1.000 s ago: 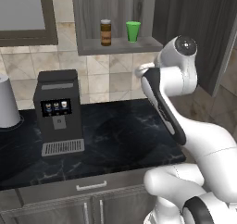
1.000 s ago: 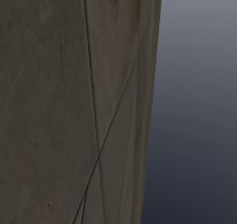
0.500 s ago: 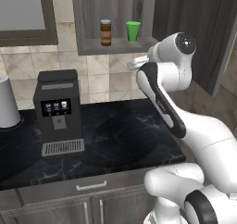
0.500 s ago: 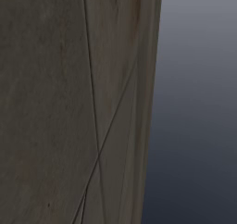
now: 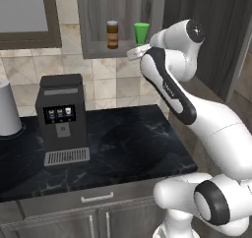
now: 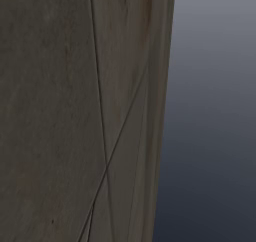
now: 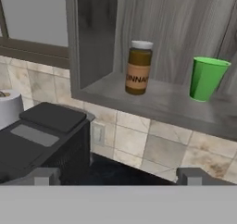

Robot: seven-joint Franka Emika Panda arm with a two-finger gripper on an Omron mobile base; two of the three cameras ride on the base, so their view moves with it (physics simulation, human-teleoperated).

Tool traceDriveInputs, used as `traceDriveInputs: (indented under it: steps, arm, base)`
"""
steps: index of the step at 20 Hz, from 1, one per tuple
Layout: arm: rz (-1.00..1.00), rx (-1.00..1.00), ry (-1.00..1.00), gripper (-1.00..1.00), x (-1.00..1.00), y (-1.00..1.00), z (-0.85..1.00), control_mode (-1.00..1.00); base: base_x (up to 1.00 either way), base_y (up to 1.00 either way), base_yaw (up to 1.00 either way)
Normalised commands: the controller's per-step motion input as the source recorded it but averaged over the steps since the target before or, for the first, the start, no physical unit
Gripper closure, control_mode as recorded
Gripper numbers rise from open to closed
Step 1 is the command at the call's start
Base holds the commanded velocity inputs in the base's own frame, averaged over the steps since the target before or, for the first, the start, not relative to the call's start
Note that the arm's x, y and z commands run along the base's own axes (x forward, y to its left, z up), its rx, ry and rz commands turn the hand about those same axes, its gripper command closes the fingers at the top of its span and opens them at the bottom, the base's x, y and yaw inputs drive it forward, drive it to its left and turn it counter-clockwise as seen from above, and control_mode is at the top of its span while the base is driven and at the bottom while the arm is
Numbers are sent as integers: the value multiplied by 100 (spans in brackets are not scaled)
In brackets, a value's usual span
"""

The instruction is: Take the cinnamon bottle from the cabinet and place it on the dining table, next to the plate with the cupcake. Then take the chocolate from the dining counter and place it on the cupcake plate.

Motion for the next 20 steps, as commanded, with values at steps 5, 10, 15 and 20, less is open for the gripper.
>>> traceDriveInputs:
  steps: [5, 10, 15, 20]
  arm:
    - [-3, 0, 4, -100, 44, 47, 54, -100]
    - [-17, 0, 7, -100, 32, 16, 25, -100]
    - [-9, 0, 3, -100, 22, 0, -7, -100]
    - [-4, 0, 0, -100, 21, -11, -16, -100]
  base:
    - [0, 0, 0]
    - [0, 0, 0]
    - [0, 0, 0]
    - [0, 0, 0]
